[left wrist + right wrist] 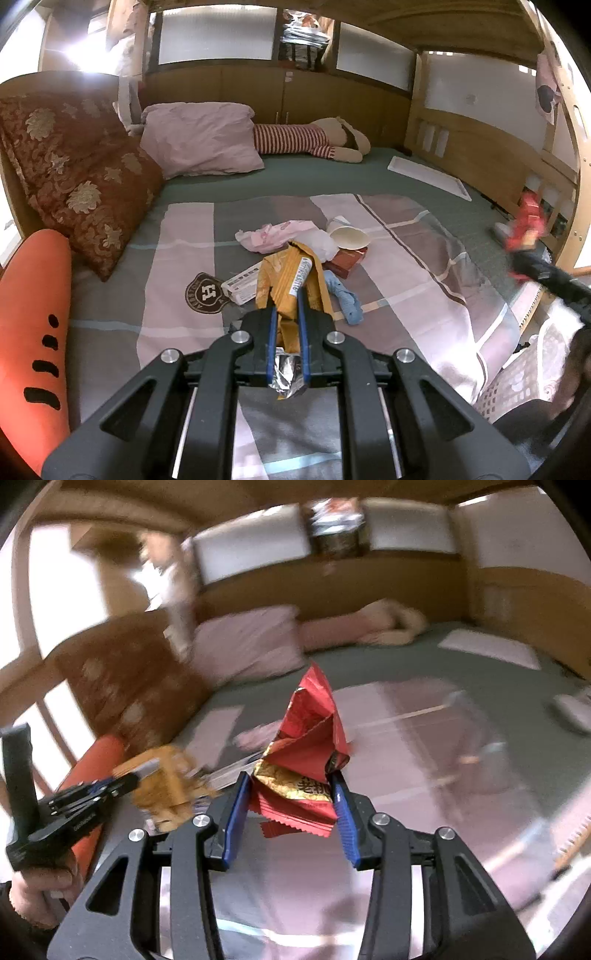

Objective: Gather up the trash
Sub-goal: 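Carry chip bag and red wrapper to the white trash bin and open both tools, then return both tools above the remaining trash on the bed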

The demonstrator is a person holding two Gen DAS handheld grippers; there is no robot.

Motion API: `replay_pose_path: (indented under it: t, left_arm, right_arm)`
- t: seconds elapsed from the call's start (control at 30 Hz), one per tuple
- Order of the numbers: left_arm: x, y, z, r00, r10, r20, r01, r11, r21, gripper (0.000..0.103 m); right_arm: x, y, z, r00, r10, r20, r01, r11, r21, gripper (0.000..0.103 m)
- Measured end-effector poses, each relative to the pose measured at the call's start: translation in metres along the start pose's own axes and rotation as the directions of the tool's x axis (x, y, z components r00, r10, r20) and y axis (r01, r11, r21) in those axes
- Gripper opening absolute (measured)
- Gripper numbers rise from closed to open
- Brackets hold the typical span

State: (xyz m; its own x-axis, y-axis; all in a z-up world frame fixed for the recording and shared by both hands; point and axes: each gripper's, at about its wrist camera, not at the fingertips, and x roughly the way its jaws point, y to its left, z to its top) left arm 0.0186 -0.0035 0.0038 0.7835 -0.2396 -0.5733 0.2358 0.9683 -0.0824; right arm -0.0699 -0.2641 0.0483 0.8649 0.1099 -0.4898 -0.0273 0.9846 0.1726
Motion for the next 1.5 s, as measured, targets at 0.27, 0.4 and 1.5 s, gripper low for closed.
replay_pose_path:
  t: [0.27,0.4,1.5]
  left_arm:
    - [0.003,-0.019,0.001,0.999,-0.043,0.009,0.043,0.998,0.039,0.011]
    - [0.008,-0.053,0.001,0.993,-0.117,-0.024,0.118,0.990,0.080,0.011]
    - [-0.027,-0.110,0.034,0.987,-0.160,0.010,0.157,0.978,0.134,0.096]
  right_arm:
    - [-0.093,-0.148,-0.055,0.943,-0.327,-0.059,0.332,0.936,0.116,0.047]
    - [-0.104,-0.203,-0.105,0.890,-0.423,-0.171,0.449,0.879,0.162,0.065]
    - [-0.078,-0.074,0.000,0.987,-0.148,0.068,0.143,0.987,0.074,0.089]
